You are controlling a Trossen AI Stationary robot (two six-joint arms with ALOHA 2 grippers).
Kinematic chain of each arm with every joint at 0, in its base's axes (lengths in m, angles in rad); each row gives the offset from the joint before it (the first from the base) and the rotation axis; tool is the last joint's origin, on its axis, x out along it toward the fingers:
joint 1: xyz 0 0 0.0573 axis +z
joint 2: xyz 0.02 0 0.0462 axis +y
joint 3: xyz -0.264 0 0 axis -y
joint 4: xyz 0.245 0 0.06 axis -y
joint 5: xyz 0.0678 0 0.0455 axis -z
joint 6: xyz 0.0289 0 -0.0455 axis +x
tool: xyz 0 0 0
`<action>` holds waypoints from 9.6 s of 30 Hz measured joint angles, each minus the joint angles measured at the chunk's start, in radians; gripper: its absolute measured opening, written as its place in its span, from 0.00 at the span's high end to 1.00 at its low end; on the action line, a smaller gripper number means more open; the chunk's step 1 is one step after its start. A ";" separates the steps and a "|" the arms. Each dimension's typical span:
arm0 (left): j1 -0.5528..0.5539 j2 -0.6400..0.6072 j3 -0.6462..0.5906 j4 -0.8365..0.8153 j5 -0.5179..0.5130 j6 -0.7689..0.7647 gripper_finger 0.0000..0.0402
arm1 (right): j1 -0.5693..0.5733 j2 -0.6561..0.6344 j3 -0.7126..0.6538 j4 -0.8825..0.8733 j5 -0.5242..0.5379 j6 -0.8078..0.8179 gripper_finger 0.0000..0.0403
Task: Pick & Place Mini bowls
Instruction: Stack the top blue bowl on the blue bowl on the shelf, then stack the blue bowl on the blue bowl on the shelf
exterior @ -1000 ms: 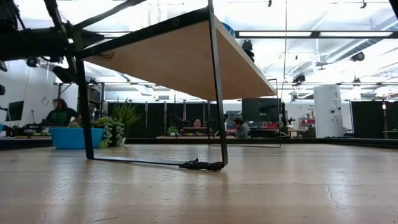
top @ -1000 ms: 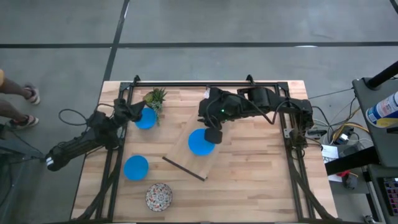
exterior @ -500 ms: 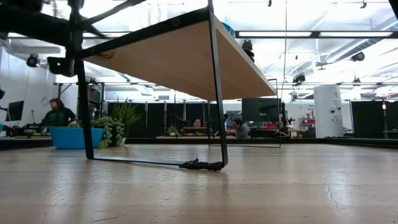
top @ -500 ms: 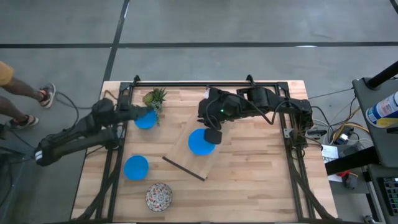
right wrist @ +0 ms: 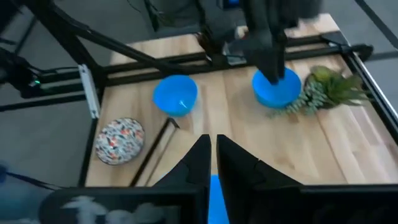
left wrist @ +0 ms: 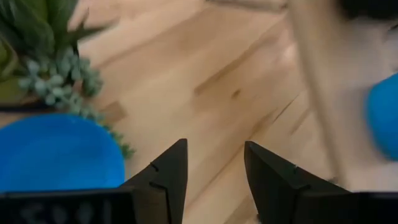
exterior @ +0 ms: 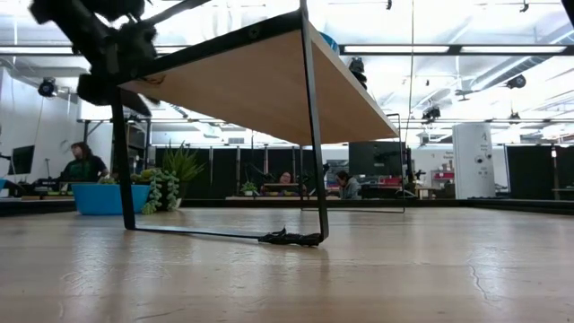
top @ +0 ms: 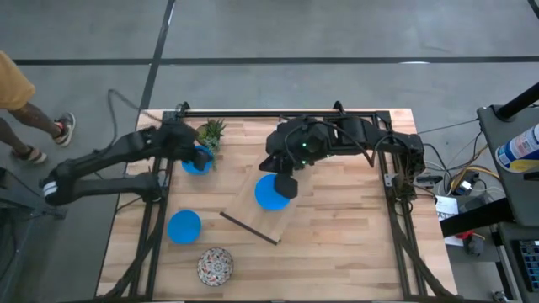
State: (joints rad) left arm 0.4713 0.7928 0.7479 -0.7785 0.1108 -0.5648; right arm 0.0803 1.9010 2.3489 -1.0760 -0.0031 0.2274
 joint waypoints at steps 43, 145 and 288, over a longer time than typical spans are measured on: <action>0.000 0.410 -0.115 -0.093 -0.109 0.177 0.85 | -0.036 -0.060 -0.001 0.242 -0.152 -0.045 0.98; -0.713 1.175 1.467 -0.636 -0.242 0.445 0.70 | -0.037 -1.147 -1.598 1.204 -0.057 0.192 0.98; -0.765 0.296 0.304 -0.580 0.155 -0.207 1.00 | -0.030 -1.010 -1.597 1.347 0.057 0.331 0.98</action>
State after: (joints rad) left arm -0.2939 1.0883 1.0521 -1.3588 0.2653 -0.7723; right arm 0.0502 0.8913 0.7517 0.2714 0.0535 0.5583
